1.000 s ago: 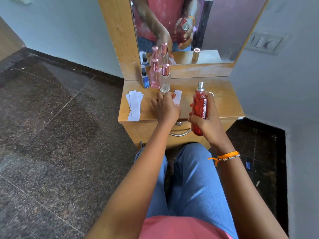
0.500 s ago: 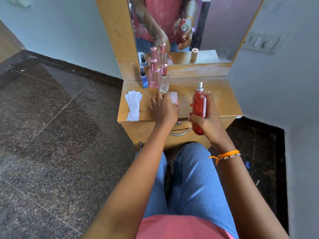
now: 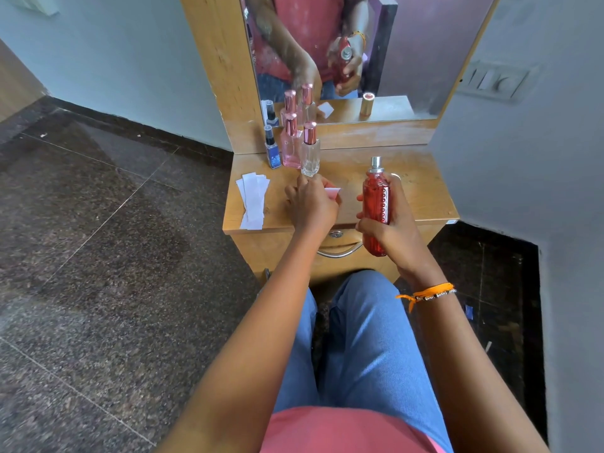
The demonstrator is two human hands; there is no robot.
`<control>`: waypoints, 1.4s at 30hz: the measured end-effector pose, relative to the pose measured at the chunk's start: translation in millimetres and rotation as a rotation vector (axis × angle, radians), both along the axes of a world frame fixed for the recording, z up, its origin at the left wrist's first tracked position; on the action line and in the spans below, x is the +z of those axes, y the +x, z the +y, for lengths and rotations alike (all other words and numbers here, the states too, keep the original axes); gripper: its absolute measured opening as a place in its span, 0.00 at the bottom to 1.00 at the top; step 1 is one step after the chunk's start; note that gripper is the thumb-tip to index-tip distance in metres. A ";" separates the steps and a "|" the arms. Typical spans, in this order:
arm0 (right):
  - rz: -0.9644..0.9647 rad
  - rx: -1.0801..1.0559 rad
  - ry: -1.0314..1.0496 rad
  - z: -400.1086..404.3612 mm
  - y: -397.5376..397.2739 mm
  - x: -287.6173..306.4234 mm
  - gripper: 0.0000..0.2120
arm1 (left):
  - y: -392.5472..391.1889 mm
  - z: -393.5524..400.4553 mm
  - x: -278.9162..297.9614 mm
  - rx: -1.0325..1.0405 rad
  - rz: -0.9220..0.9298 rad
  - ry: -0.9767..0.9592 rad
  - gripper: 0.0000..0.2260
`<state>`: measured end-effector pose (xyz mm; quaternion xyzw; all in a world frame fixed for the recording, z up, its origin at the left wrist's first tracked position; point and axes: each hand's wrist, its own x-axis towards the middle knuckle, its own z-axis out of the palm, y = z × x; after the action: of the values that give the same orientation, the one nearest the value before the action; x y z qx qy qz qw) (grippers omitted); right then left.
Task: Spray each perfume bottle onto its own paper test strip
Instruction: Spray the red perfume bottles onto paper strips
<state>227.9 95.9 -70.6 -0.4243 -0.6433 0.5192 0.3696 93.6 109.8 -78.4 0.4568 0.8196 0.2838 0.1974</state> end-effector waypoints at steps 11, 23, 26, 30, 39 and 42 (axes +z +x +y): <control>0.435 0.152 -0.268 -2.7 4.9 -8.7 0.27 | -17.9 -16.3 6.6 -0.005 -0.380 0.198 0.13; 0.792 0.340 -0.445 -5.3 7.9 -15.4 0.33 | -18.2 -25.7 8.0 0.000 -0.567 0.305 0.07; 0.855 0.364 -0.442 -9.2 8.7 -14.8 0.34 | -19.1 -28.2 10.5 -0.012 -0.567 0.342 0.08; 0.904 0.388 -0.438 -13.1 9.2 -13.3 0.36 | -19.7 -30.6 13.6 -0.027 -0.614 0.368 0.09; 0.918 0.387 -0.503 -16.2 11.1 -11.0 0.35 | -18.5 -31.3 18.9 -0.028 -0.675 0.367 0.10; 0.825 0.277 -0.415 -18.5 10.9 -8.6 0.37 | -18.5 -32.4 21.0 -0.036 -0.679 0.366 0.10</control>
<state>238.8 77.5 -79.2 -0.1581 -0.3762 0.8058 0.4291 75.2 77.4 -57.4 0.3788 0.6354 0.5571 0.3774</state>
